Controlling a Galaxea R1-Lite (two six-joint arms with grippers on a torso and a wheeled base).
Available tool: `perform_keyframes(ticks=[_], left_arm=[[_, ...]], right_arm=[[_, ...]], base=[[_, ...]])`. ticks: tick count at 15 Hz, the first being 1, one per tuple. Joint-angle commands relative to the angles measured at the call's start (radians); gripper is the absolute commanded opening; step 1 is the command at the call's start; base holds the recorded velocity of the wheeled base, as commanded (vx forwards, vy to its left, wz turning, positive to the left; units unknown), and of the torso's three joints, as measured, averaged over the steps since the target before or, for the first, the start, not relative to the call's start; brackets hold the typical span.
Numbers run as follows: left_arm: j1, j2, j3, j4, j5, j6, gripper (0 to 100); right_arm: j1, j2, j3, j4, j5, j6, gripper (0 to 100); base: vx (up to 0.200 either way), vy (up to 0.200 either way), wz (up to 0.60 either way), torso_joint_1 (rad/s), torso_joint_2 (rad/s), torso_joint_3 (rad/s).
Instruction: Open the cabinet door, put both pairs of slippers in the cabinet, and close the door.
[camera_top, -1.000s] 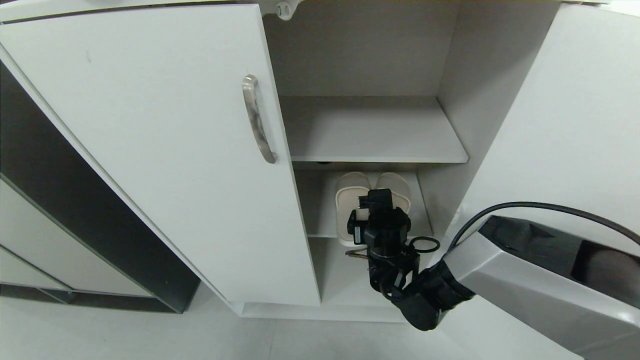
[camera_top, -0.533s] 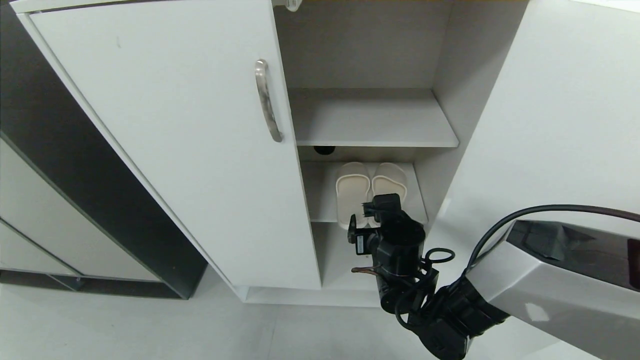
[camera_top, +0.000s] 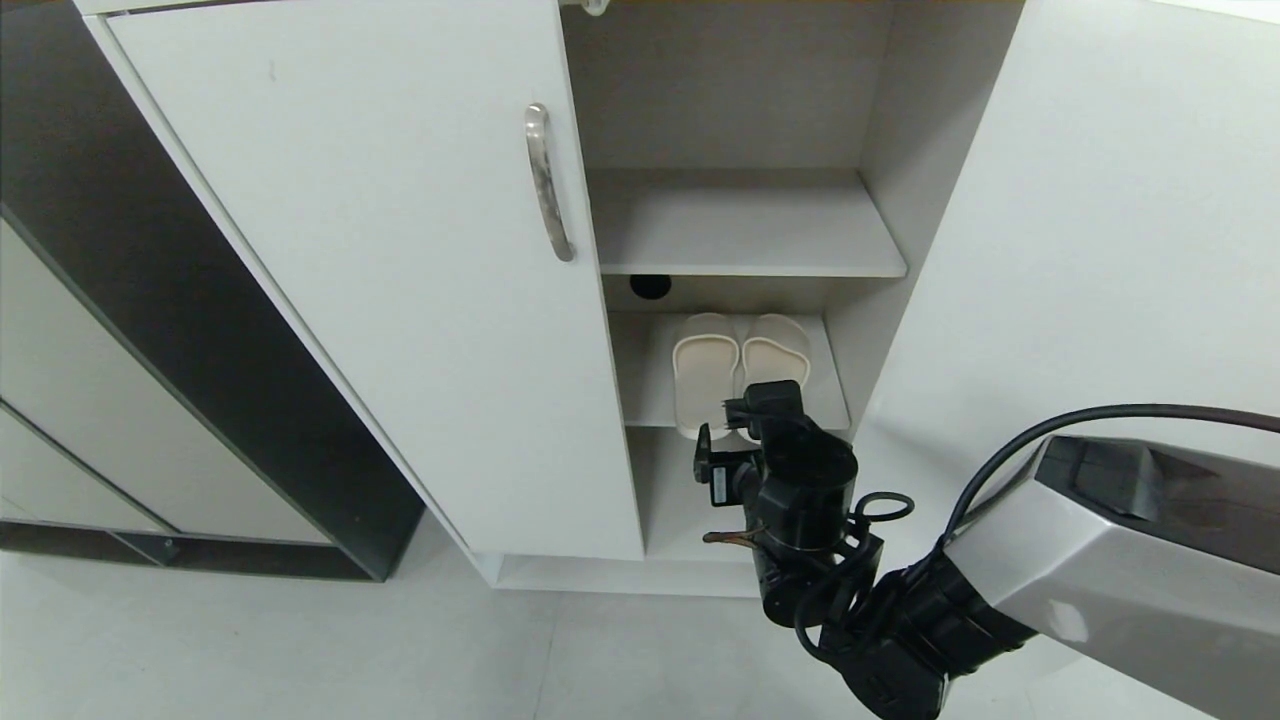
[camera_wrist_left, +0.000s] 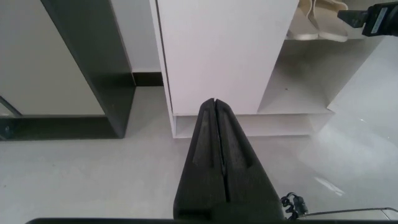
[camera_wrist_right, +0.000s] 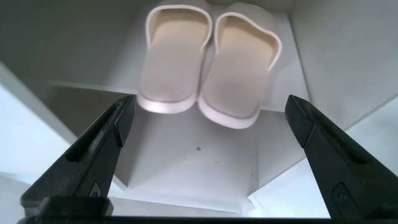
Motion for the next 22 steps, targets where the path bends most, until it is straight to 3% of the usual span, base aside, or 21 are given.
perform_keyframes(ticks=[1,6,18,20,22], left_arm=[[0.001,0.002,0.000,0.000,-0.001,0.000,0],[0.001,0.002,0.000,0.000,-0.003,0.000,0],[0.001,0.002,0.000,0.000,-0.004,0.003,0],[0.001,0.002,0.000,0.000,-0.004,0.031,0],[0.001,0.002,0.000,0.000,-0.004,0.039,0]], right_arm=[[0.001,-0.002,0.005,0.000,0.000,-0.001,100],[0.006,-0.002,0.008,0.001,0.000,-0.001,100],[-0.004,-0.004,0.037,0.000,0.008,-0.001,100],[-0.007,-0.005,0.051,-0.005,0.018,0.000,100],[-0.014,-0.010,0.072,-0.031,0.055,0.003,100]], base=[[0.000,0.000,0.00,0.000,0.00,0.000],[0.000,0.000,0.00,0.001,0.00,0.023],[0.000,0.000,0.00,0.002,0.00,0.197],[0.000,0.000,0.00,0.002,0.00,0.168],[0.000,0.000,0.00,0.000,0.00,0.000]])
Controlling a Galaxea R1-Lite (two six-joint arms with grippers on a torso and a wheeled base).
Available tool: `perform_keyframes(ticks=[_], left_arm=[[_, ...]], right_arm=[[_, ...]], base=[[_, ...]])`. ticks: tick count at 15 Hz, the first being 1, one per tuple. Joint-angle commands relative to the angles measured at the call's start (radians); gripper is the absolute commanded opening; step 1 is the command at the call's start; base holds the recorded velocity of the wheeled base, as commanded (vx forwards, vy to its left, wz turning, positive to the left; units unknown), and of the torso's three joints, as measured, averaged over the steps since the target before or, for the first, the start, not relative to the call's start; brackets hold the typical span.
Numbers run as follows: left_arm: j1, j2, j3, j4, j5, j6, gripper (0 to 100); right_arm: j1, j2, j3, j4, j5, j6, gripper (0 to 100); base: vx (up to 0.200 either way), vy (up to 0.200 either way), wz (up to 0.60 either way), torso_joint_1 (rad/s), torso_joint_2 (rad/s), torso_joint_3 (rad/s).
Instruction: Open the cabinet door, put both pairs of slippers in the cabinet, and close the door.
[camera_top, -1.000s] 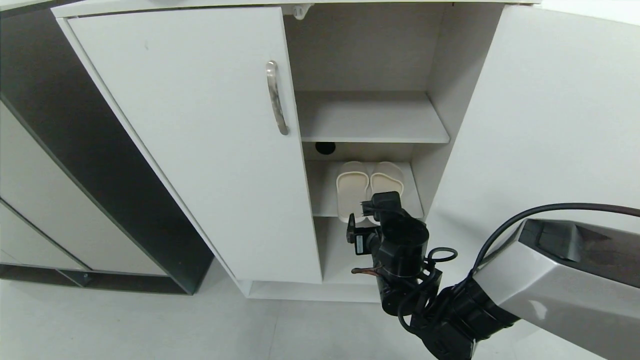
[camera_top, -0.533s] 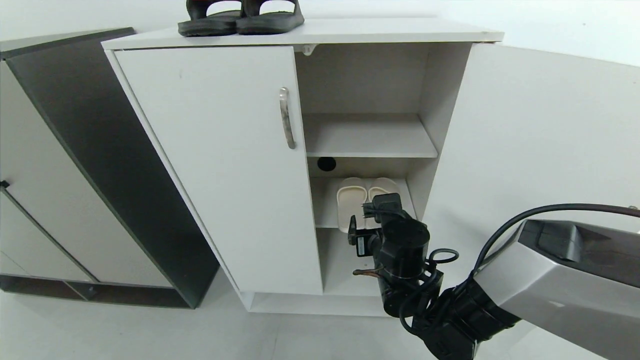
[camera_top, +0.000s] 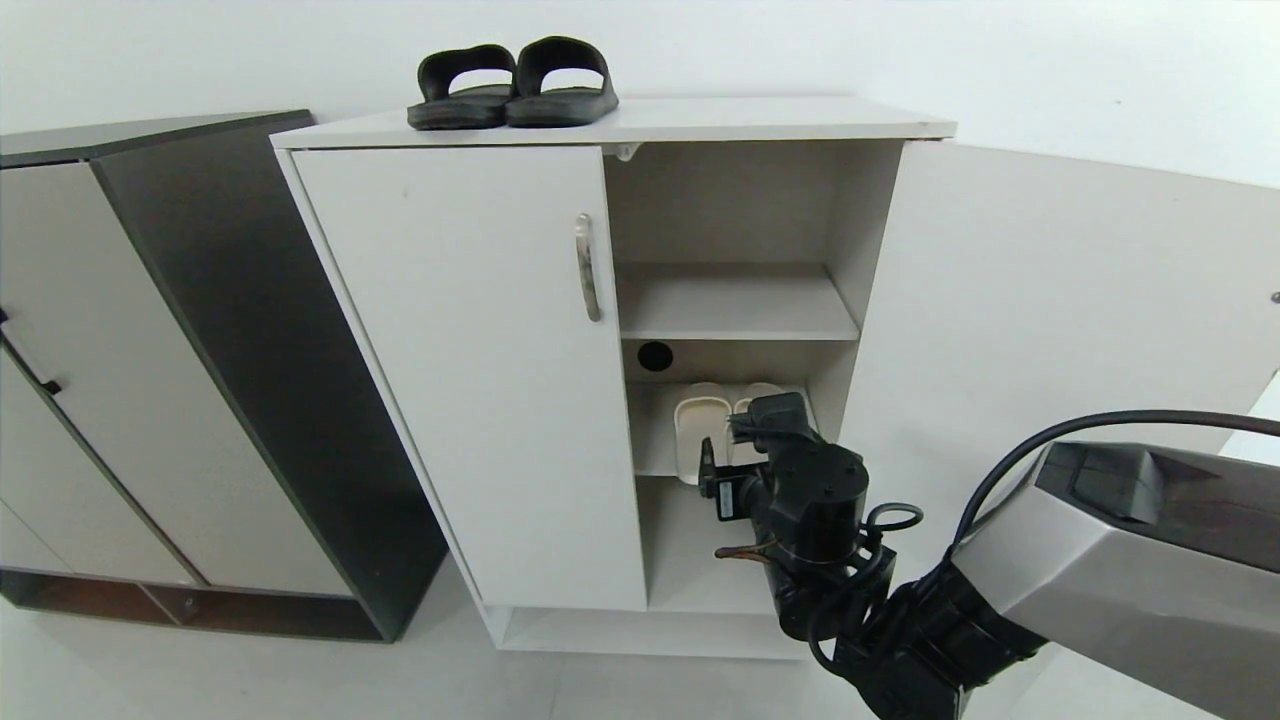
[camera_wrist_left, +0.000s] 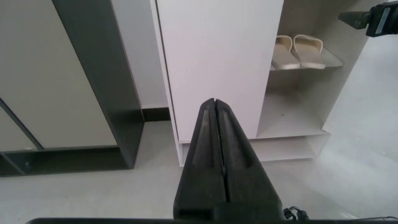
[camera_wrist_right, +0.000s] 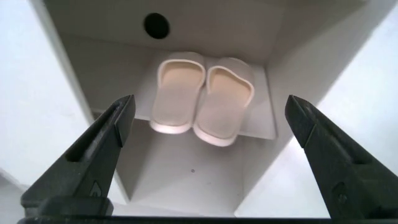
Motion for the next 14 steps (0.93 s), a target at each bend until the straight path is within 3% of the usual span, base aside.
perform_keyframes(ticks=[1,9,14], left_arm=[[0.000,0.002,0.000,0.000,0.000,-0.001,0],[0.000,0.002,0.000,0.000,0.000,-0.002,0],[0.000,0.002,0.000,0.000,0.000,-0.004,0]], right_arm=[[-0.003,-0.025,0.040,-0.009,0.021,0.000,100],[-0.009,-0.044,0.070,-0.003,0.023,-0.003,100],[-0.009,-0.048,0.100,-0.003,0.041,-0.003,100]], base=[[0.000,0.000,0.00,0.000,0.00,0.000],[0.000,0.000,0.00,0.000,0.00,0.000],[0.000,0.200,0.00,0.001,0.00,0.003]])
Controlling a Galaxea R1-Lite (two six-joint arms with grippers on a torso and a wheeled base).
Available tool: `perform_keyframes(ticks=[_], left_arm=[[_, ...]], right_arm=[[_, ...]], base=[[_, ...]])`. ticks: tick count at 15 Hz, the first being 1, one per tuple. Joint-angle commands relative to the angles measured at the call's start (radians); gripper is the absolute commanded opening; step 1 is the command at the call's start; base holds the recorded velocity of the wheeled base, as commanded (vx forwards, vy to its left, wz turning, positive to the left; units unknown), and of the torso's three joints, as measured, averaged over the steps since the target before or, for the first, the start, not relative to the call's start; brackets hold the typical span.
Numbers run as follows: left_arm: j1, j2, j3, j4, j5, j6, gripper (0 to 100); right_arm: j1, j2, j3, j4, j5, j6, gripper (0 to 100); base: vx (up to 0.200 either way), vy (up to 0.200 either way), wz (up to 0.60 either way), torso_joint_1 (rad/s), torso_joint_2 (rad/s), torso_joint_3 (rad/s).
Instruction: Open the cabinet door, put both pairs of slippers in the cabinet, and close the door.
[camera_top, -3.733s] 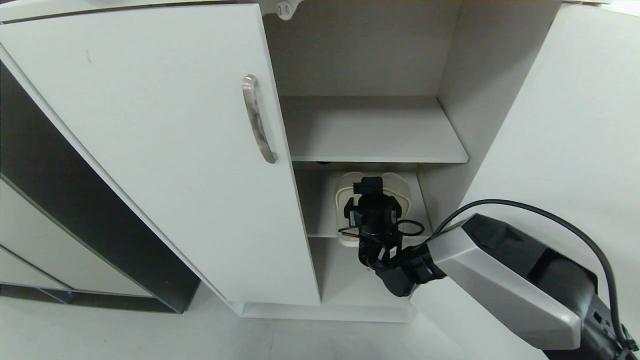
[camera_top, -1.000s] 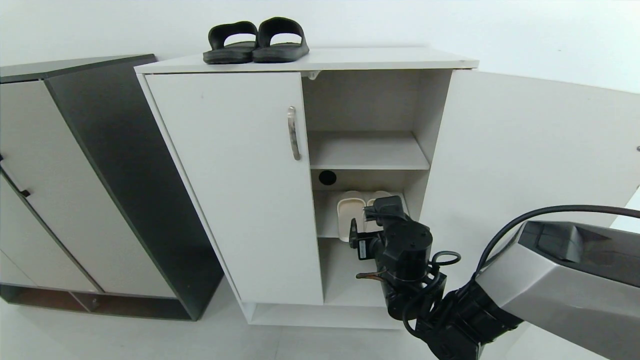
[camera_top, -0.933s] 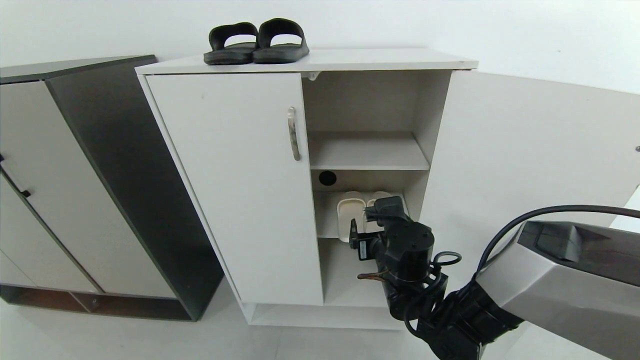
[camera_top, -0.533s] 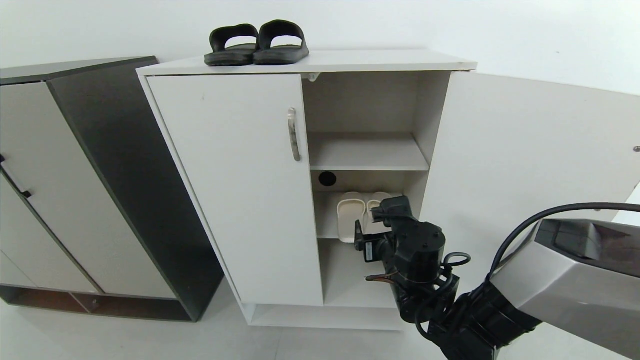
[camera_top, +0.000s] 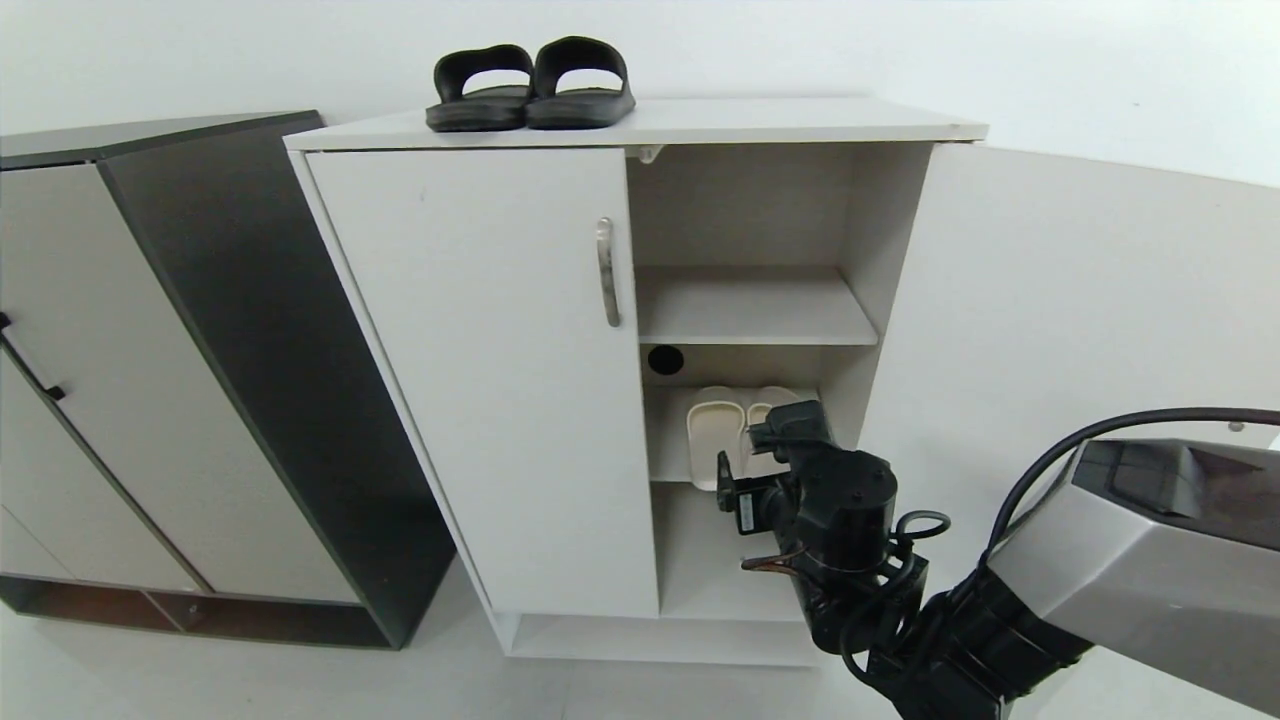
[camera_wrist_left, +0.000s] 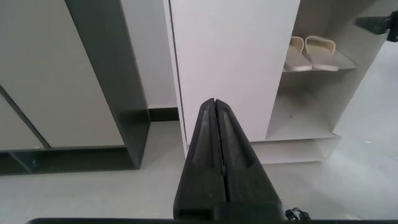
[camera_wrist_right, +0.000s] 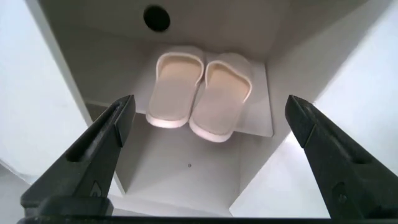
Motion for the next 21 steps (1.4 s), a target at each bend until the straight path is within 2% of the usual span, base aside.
perform_keyframes(ticks=[1,13,21], left_arm=[[0.001,0.001,0.000,-0.001,0.000,0.000,0],[0.001,0.001,0.000,-0.001,0.000,-0.003,0],[0.001,0.001,0.000,-0.001,0.000,-0.003,0]], right_arm=[[-0.001,0.000,0.002,-0.006,0.001,0.000,100],[-0.009,0.001,0.005,-0.003,0.015,-0.001,100],[-0.012,0.001,0.012,-0.006,0.033,-0.003,100]], base=[[0.000,0.200,0.00,0.007,0.01,0.012],[0.000,0.200,0.00,0.002,0.00,0.002],[0.000,0.000,0.00,0.000,0.00,0.000]])
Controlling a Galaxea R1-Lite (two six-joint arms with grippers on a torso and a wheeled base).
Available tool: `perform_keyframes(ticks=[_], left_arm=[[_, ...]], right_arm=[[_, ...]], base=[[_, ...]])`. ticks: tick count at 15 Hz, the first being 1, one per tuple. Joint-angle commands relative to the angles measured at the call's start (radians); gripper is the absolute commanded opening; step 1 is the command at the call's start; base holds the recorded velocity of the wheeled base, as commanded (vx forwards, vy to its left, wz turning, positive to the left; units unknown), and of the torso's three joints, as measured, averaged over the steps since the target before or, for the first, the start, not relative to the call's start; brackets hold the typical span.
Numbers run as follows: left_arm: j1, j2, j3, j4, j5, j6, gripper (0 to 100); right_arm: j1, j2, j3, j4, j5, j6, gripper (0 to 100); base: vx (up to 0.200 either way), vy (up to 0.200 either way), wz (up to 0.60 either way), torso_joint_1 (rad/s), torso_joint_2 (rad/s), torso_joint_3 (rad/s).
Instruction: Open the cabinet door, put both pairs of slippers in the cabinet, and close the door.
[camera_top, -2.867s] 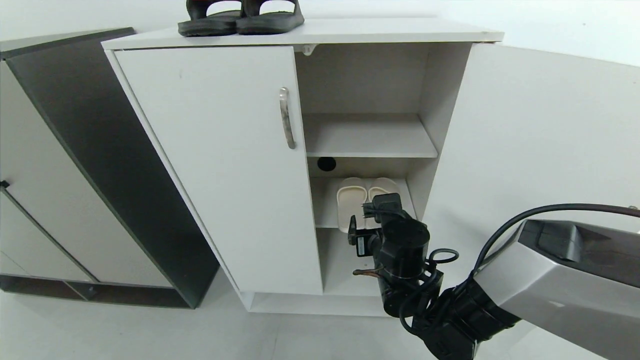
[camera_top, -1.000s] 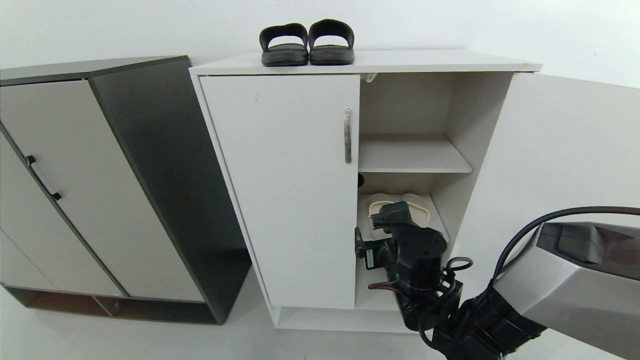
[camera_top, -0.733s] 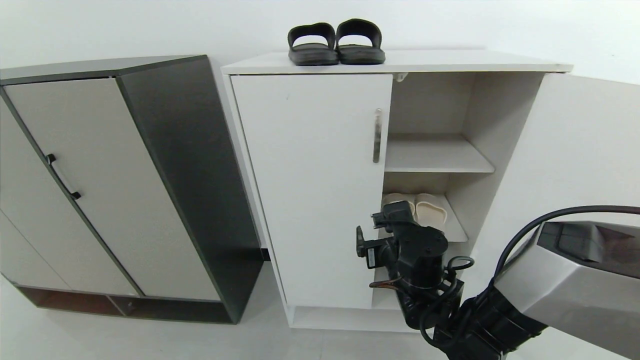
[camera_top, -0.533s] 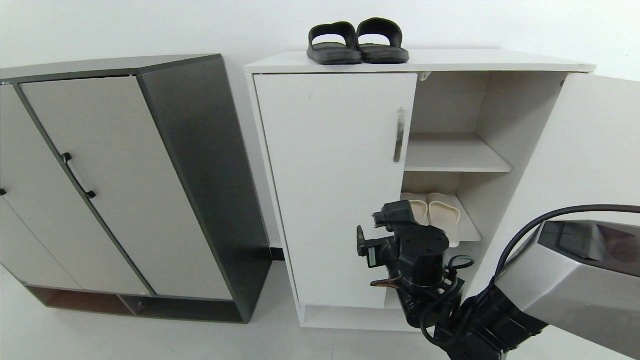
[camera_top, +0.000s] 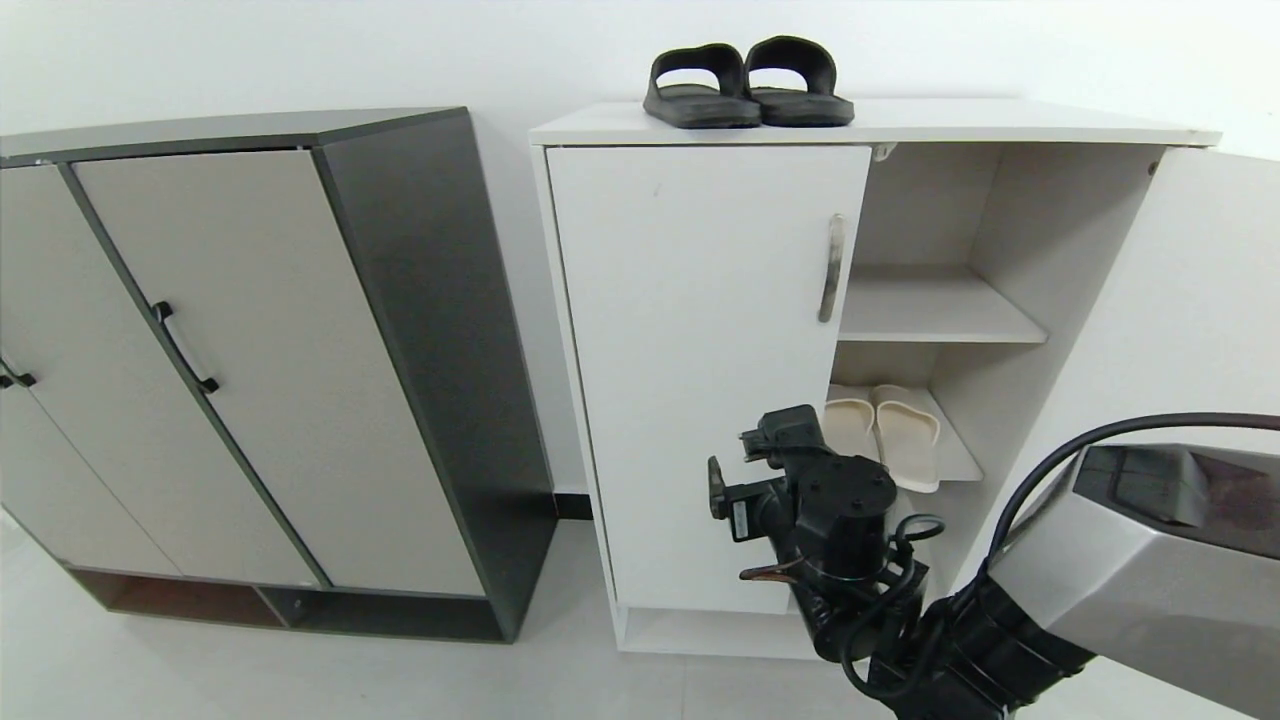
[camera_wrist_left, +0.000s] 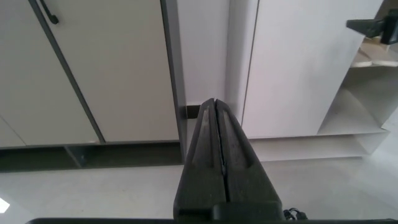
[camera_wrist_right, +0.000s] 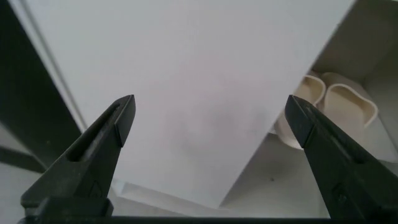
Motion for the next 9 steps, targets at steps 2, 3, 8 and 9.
perform_keyframes(ticks=[2,3,8,9], left_arm=[[0.001,0.000,0.000,0.000,0.000,0.000,0],[0.001,0.000,0.000,0.000,0.000,0.000,0],[0.001,0.000,0.000,0.000,0.000,0.000,0],[0.001,0.000,0.000,0.000,0.000,0.000,0]], right_arm=[[-0.002,0.006,-0.001,-0.003,-0.001,-0.014,100],[-0.002,0.004,-0.001,-0.006,0.000,-0.014,100],[-0.002,0.006,0.008,-0.058,0.036,-0.020,100],[-0.002,0.006,0.008,-0.058,0.036,-0.020,100]], base=[[0.000,0.000,0.00,0.000,0.00,0.000],[0.000,0.000,0.00,0.000,0.00,0.000],[0.000,0.000,0.00,0.000,0.00,0.000],[0.000,0.000,0.00,0.000,0.00,0.000]])
